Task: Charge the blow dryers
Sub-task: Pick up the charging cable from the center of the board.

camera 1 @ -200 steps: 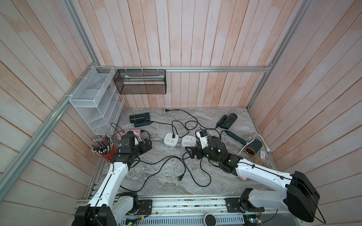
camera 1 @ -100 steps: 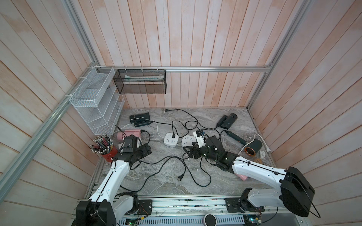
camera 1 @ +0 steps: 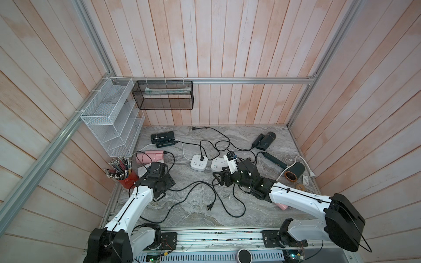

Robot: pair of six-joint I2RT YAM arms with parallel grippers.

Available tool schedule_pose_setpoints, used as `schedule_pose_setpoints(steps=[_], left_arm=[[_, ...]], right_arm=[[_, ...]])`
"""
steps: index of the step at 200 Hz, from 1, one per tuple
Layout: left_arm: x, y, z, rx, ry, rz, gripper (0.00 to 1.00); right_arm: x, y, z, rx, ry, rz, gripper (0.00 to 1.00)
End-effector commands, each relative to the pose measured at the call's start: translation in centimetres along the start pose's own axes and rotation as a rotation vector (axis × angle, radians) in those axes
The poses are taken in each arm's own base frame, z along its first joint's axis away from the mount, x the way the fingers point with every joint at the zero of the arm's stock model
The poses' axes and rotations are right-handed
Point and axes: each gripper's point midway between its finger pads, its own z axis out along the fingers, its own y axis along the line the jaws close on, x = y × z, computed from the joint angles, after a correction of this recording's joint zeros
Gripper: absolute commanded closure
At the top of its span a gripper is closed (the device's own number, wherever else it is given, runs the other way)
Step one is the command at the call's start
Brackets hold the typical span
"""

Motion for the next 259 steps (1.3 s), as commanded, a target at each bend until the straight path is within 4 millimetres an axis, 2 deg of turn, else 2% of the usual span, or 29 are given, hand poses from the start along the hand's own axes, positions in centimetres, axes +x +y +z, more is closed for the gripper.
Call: schedule_pose_setpoints(steps=[1,26,52,87,106,135,155,182,211,259], left_arm=[[0.3,0.5,1.6,-0.015,0.011,-0.041,0.19],[0.1,-0.2,2.8,0.027,0.024,-0.047,0.20],[-0.5,-0.1,3.7,0.041,0.012,-0.063,0.23],[-0.7,0.4,4.5,0.026,0.011,-0.075,0.33],[-0.8,0.6,4.8,0.016,0.000,-0.081,0.43],[-1.1,0.4,4.6,0.032,-0.019,-0.104,0.67],[-2.0,-0.4,4.1,0.072,-0.056,-0.106,0.81],[-3.9,-2.0,3.0,0.118,-0.101,-0.097,0.91],[-6.3,-4.8,0.8,0.218,-0.156,-0.078,0.94],[-9.9,-7.8,-3.4,0.331,-0.252,-0.060,0.94]], right_arm=[[0.8,-0.3,-0.2,0.016,0.015,-0.009,0.25],[0.9,-0.4,-0.5,0.019,0.017,-0.013,0.25],[1.3,-0.6,-0.6,0.026,0.021,-0.012,0.25],[1.3,-0.6,-0.6,0.025,0.019,-0.003,0.25],[1.3,-0.7,-0.6,0.028,0.019,-0.001,0.25],[1.4,-0.6,-0.5,0.024,0.023,-0.001,0.26],[1.7,-0.8,-0.2,0.026,0.029,0.006,0.30],[1.5,-0.5,0.0,0.011,0.020,0.011,0.32],[0.7,-0.3,0.1,0.014,0.008,-0.015,0.34],[0.2,0.7,1.6,-0.022,0.061,-0.107,0.34]])
